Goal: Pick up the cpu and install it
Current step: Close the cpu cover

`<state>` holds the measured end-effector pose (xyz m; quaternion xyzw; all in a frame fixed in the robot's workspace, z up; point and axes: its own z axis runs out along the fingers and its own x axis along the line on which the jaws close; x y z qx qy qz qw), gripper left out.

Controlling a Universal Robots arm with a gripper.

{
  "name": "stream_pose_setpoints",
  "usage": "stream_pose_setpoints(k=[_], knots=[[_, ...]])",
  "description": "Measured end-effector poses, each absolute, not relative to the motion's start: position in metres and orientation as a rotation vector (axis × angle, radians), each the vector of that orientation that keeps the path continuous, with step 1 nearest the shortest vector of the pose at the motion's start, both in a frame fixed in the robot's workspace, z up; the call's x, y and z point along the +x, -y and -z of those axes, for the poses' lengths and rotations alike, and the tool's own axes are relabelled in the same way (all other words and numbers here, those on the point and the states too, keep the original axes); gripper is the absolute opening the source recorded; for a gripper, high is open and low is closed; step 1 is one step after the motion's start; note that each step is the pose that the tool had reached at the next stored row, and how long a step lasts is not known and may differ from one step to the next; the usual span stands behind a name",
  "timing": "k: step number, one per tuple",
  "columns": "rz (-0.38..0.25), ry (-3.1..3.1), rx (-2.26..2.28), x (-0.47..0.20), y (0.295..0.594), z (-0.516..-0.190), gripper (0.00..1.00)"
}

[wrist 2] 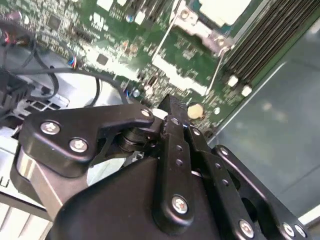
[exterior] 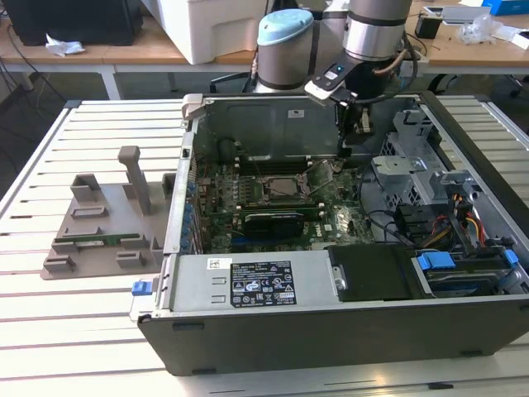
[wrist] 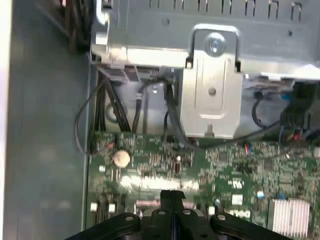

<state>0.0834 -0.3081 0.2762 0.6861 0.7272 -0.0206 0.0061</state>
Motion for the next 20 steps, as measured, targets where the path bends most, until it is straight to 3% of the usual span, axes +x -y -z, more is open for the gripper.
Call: stream_pose_setpoints(k=[10,20], knots=[[0.067,-2.281,2.144,0.088,0.304,-0.246,0.11],[0.06,-2.279,2.141,0.05,0.304,-0.242,0.11]])
